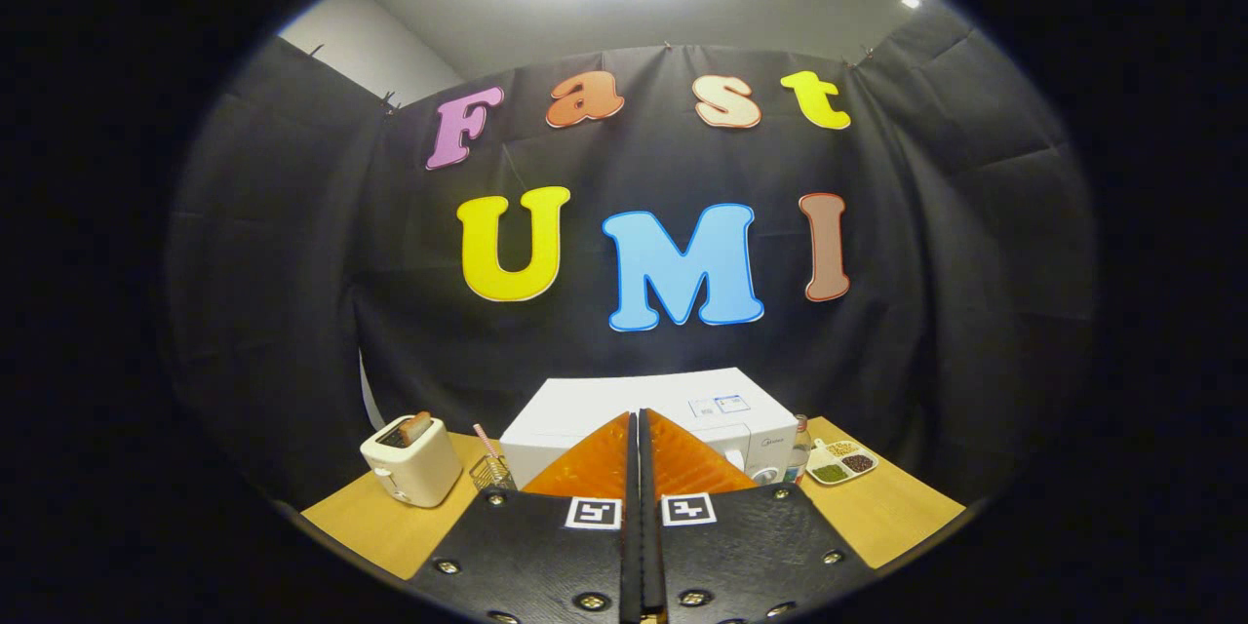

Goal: Open the microwave, put the food inside, and close the microwave door.

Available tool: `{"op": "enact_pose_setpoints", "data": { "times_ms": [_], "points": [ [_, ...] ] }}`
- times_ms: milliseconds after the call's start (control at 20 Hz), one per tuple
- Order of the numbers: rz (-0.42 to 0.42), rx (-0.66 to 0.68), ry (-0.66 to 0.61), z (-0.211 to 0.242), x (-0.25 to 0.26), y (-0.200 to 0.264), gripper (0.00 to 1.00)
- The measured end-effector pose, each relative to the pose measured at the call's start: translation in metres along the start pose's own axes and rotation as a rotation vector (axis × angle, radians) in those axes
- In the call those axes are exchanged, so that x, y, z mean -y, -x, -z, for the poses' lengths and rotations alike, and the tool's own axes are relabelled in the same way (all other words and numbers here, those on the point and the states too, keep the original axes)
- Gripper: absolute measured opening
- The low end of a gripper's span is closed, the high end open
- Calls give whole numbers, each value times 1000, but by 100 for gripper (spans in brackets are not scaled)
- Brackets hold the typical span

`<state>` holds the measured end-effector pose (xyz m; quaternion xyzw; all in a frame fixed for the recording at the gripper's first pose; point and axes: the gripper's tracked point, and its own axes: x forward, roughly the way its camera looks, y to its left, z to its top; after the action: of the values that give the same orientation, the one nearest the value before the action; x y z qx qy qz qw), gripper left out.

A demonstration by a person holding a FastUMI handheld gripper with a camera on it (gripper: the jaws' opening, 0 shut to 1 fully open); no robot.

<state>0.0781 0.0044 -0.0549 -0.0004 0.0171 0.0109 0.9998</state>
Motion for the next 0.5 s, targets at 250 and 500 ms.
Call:
{"op": "enact_pose_setpoints", "data": {
  "times_ms": [250, 500],
  "points": [
    [-11, 27, 0, -21, -20, 32, 2],
    [-13, 45, -13, -29, -42, 56, 50]
  ]
}}
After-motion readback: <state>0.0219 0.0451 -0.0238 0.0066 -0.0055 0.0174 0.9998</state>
